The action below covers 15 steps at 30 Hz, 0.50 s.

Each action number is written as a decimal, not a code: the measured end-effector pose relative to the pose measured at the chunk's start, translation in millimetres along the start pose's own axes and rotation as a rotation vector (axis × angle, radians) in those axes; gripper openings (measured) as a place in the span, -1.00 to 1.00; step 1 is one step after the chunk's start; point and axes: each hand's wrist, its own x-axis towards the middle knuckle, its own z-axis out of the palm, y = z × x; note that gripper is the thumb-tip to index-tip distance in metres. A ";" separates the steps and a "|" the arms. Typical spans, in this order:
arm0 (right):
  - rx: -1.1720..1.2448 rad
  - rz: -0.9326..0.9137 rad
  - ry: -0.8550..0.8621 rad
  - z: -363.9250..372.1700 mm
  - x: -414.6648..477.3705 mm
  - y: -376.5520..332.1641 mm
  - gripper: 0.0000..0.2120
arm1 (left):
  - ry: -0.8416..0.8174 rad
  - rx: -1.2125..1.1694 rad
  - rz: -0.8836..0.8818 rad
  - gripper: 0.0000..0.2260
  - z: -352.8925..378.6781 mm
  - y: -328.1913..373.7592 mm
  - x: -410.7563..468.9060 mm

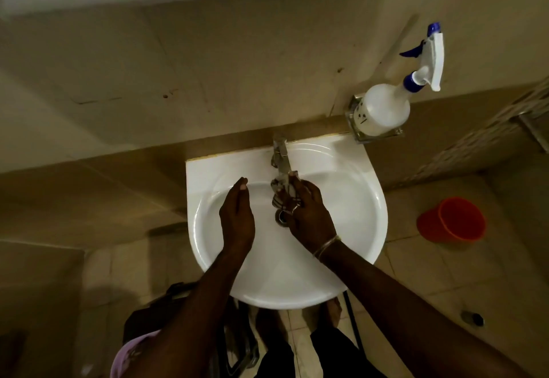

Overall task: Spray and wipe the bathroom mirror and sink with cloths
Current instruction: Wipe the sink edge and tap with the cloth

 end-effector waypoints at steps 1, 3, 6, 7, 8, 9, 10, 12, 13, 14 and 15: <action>-0.004 -0.019 -0.017 1.4 -6.9 5.8 -0.36 | -0.002 0.001 -0.006 -0.65 -0.3 -1.0 -1.0; 0.015 -0.047 0.034 2.4 -17.9 14.7 -0.44 | 0.000 -0.005 -0.018 -0.65 -0.9 -2.8 -2.0; 0.210 0.064 0.185 -1.2 -10.8 15.0 -0.44 | 0.007 0.006 -0.017 -0.65 -2.4 -5.5 -2.6; 0.254 0.085 0.223 -1.4 -2.6 14.2 -0.46 | 0.010 0.006 -0.021 -0.65 -3.1 -6.8 -2.3; 0.259 0.096 0.234 -0.6 6.0 12.5 -0.49 | 0.012 0.001 -0.028 -0.66 -3.6 -7.8 -1.9; 0.230 0.110 0.227 3.9 13.8 12.0 -0.50 | 0.017 -0.001 -0.035 -0.66 -4.6 -9.0 -1.6; 0.176 0.113 0.205 10.6 21.6 12.1 -0.51 | 0.018 -0.001 -0.037 -0.66 -5.7 -9.7 -1.6; 0.096 0.145 0.127 24.1 37.2 13.0 -0.54 | 0.011 0.005 -0.035 -0.66 -6.6 -11.5 -1.1; 0.059 0.180 0.089 34.6 44.7 12.5 -0.56 | 0.016 0.007 -0.037 -0.66 -8.8 -13.0 0.4; 0.024 0.208 0.079 39.4 50.3 6.9 -0.56 | 0.023 0.004 -0.034 -0.66 -10.4 -13.5 0.8; -0.001 0.224 0.100 40.9 53.0 -1.0 -0.54 | 0.028 -0.004 -0.029 -0.66 -11.4 -13.2 0.0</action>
